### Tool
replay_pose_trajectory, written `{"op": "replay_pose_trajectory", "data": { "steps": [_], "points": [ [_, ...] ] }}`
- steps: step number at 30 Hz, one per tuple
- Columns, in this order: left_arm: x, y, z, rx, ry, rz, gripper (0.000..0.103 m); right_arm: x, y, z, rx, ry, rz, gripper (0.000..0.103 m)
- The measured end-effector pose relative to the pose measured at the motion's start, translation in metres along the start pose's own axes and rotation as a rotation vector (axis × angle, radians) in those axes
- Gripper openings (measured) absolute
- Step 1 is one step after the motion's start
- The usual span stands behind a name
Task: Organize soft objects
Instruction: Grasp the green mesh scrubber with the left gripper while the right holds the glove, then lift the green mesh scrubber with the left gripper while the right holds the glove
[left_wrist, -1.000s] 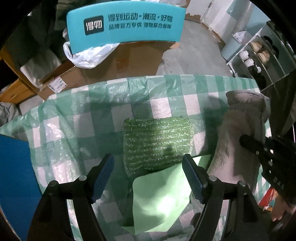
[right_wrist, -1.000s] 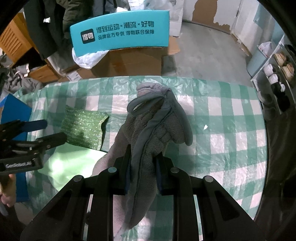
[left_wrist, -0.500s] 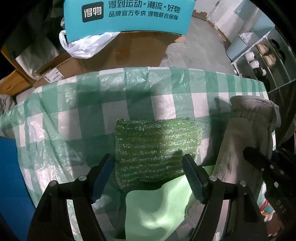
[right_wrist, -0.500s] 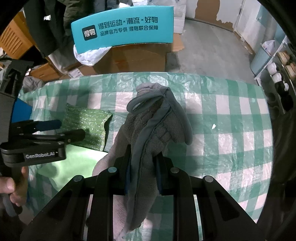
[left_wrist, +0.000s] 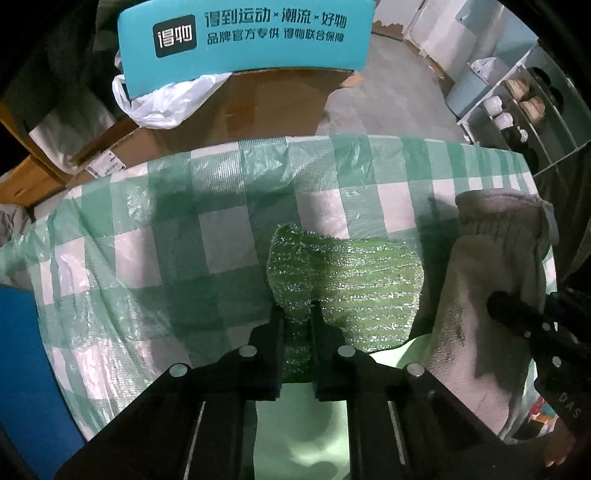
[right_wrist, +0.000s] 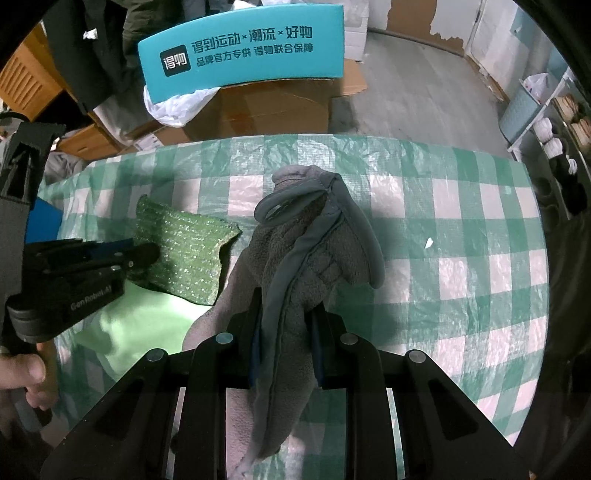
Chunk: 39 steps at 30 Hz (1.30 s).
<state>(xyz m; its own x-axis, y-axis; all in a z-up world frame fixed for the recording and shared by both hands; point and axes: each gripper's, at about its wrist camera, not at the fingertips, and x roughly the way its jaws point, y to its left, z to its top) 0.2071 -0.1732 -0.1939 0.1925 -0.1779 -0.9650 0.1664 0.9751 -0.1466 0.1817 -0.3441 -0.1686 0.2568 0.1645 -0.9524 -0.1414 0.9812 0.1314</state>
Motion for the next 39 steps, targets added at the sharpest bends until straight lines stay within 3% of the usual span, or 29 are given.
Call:
{"op": "replay_pose_trajectory", "data": {
  "steps": [19,39],
  "points": [
    [-0.046,0.004,-0.003,-0.008,-0.089,-0.049,0.009,-0.028,0.010,0.001,-0.006,-0.069,0.025,0.020],
    [-0.113,0.008,-0.032,0.027,-0.199,-0.010,0.009,-0.075,0.029,-0.009,-0.025,-0.168,0.032,0.020]
  ]
}}
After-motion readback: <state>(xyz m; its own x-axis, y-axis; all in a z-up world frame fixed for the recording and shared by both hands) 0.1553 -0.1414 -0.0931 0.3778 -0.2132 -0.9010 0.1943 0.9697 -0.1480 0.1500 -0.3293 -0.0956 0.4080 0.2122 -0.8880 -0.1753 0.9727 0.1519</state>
